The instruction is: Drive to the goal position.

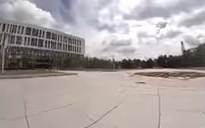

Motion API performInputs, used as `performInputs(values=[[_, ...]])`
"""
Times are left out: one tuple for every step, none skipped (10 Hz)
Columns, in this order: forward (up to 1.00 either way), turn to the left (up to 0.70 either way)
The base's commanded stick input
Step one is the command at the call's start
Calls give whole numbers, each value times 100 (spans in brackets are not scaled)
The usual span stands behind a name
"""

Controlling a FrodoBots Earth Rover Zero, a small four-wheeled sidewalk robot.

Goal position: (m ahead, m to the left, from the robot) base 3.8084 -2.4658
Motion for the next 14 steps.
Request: performInputs(values=[[70,0],[70,0],[70,0],[70,0],[70,0],[70,0],[70,0],[70,0],[70,0],[70,0],[70,1],[70,5],[70,0],[70,0]])
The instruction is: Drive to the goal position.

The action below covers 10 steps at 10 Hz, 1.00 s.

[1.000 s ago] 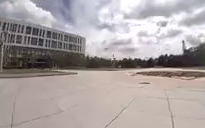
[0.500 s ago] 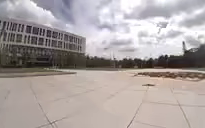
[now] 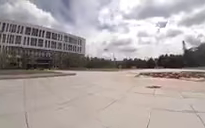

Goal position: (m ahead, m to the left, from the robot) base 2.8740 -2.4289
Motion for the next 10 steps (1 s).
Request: performInputs(values=[[70,0],[70,0],[70,0],[70,0],[70,0],[70,0],[70,0],[70,0],[70,3],[70,4]])
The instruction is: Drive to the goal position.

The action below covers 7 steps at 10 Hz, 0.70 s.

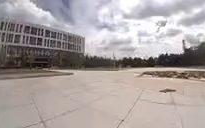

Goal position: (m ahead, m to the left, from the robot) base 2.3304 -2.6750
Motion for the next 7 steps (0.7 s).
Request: performInputs(values=[[70,0],[70,4],[70,3],[70,7],[70,1],[70,0],[70,0]])
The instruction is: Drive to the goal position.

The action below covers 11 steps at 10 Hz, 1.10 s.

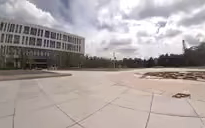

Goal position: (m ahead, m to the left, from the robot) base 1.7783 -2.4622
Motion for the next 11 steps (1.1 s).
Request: performInputs(values=[[70,0],[70,0],[70,0],[70,0],[70,5],[70,6],[70,8],[70,23],[70,35],[70,28],[70,10]])
